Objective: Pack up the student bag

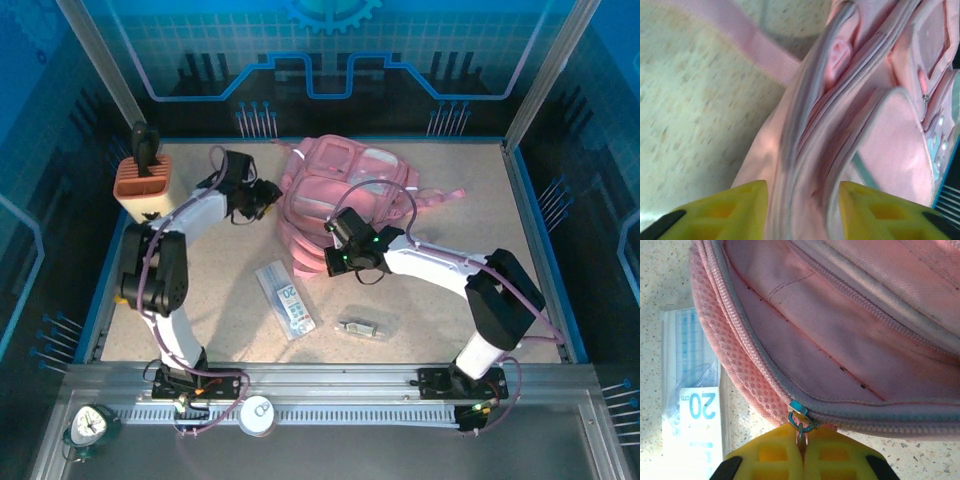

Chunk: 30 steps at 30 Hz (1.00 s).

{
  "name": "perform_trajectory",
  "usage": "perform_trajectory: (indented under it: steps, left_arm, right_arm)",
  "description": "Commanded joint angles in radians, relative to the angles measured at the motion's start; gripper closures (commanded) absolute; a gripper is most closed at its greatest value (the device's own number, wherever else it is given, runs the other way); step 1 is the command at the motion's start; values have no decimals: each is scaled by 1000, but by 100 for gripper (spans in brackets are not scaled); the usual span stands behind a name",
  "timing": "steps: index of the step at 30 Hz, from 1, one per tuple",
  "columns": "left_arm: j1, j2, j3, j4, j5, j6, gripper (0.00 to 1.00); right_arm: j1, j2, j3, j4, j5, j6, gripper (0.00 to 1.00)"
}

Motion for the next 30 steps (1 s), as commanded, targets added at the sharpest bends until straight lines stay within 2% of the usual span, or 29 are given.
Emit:
perform_trajectory:
  steps: [1,3,6,12,20,24,26,30]
  left_arm:
    - [-33,-149,-168,48,38,-187,54]
    - [-88,-217,-276,155,41,-278,49]
    - [-185,-278,-311,129,-24,-346,44]
    - [-345,-292,-348,196,-75,-516,44]
    - [-383,-188,-308,185,-99,-605,46]
    - [-393,-148,-282,122,-131,-626,51]
    - [-392,-126,-282,142,-138,-640,55]
    - [-389,-97,-241,100,-158,-614,76]
  right_arm:
    - [10,11,33,-4,-14,6,100]
    - [12,6,28,-3,-19,4,100]
    - [11,1,17,-4,-16,4,100]
    - [12,-25,-20,24,-34,-9,100]
    - [14,-24,-32,50,-50,-7,100]
    - [14,-25,-36,55,-39,-10,100]
    - [14,-18,-32,55,-46,-12,100]
    - [13,-20,-15,11,-5,-19,100]
